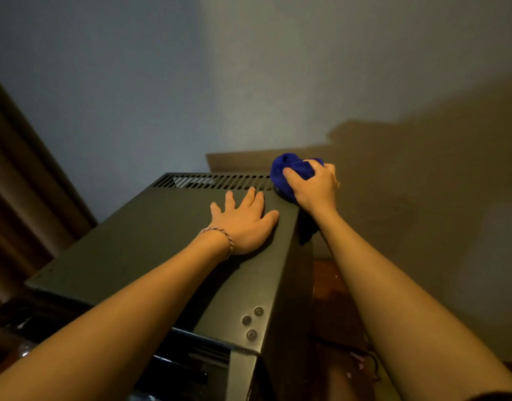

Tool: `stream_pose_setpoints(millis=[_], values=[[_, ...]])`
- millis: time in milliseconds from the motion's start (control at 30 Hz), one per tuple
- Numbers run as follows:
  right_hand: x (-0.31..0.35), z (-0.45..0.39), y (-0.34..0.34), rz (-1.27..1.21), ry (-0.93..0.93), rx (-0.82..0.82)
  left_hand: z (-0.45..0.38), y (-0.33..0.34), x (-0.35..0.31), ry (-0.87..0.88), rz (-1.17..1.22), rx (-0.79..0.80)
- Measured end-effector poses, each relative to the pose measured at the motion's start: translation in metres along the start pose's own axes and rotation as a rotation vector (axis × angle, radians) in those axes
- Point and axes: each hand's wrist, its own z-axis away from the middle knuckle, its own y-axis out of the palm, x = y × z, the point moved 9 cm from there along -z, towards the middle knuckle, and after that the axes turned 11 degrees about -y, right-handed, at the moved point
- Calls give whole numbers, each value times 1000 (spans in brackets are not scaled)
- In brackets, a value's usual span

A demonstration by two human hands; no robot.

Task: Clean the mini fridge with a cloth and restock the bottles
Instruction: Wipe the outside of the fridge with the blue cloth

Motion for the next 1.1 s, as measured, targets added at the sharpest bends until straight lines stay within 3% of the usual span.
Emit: stream_pose_setpoints(millis=[267,533,700,1100], values=[[-4,103,-17,-361,100,-264,4,-1,-3,-20,17,-5],[17,164,-28,-451,57,-295,12,-4,-4,20,-4,25],[-1,155,-22,-485,145,-384,15,-5,-4,31,13,24],[-55,54,3,-475,305,-357,11,-3,-7,30,-20,-12]])
